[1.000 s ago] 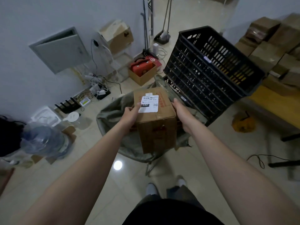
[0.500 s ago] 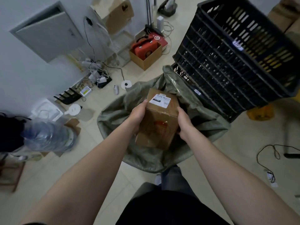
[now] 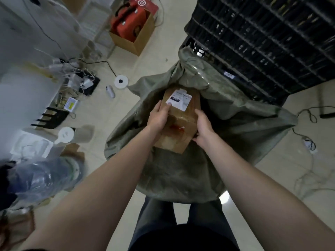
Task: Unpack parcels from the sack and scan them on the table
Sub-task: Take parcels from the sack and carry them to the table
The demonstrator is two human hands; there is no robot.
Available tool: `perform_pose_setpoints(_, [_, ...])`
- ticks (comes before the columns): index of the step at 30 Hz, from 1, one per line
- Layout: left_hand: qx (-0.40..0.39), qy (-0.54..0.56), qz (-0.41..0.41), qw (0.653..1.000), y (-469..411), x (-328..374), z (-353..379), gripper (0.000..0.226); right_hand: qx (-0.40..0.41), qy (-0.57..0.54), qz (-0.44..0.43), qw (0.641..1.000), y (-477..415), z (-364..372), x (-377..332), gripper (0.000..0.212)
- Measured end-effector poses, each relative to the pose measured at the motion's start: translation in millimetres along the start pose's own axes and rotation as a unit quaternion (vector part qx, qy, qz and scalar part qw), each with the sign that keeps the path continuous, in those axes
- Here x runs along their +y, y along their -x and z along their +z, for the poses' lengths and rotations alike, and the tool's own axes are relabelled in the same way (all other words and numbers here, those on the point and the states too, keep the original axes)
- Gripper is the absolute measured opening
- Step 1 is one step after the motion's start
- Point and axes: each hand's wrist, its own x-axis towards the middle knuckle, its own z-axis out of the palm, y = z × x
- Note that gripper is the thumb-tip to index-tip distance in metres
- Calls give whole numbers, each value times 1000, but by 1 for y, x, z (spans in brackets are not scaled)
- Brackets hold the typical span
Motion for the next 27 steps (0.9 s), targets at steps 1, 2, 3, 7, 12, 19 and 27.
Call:
perform_pose_setpoints(1, [2, -7, 17, 1000, -5, 0, -4, 72, -6, -17, -7, 1000, -5, 7, 0, 33])
perform_pose_setpoints(2, [10, -8, 33, 999, -11, 1, -8, 70, -12, -40, -16, 999, -11, 13, 2, 32])
perform_pose_setpoints(3, [27, 2, 43, 999, -15, 2, -12, 67, -16, -62, -26, 998, -19, 18, 6, 30])
perform_pose_setpoints(7, [107, 29, 0, 994, -32, -13, -22, 53, -16, -100, -4, 995, -39, 25, 32, 26])
perform_pose_setpoints(12, [-5, 73, -187, 980, -28, -32, -8, 15, -23, -62, 59, 996, -55, 28, 45, 47])
perform_pose_setpoints(19, [100, -231, 32, 967, -42, -38, -12, 17, -12, 104, 50, 993, -74, 23, 38, 38])
perform_pose_setpoints(27, [333, -342, 247, 843, -45, -3, -39, 48, -89, 174, 81, 977, -81, 51, 23, 39])
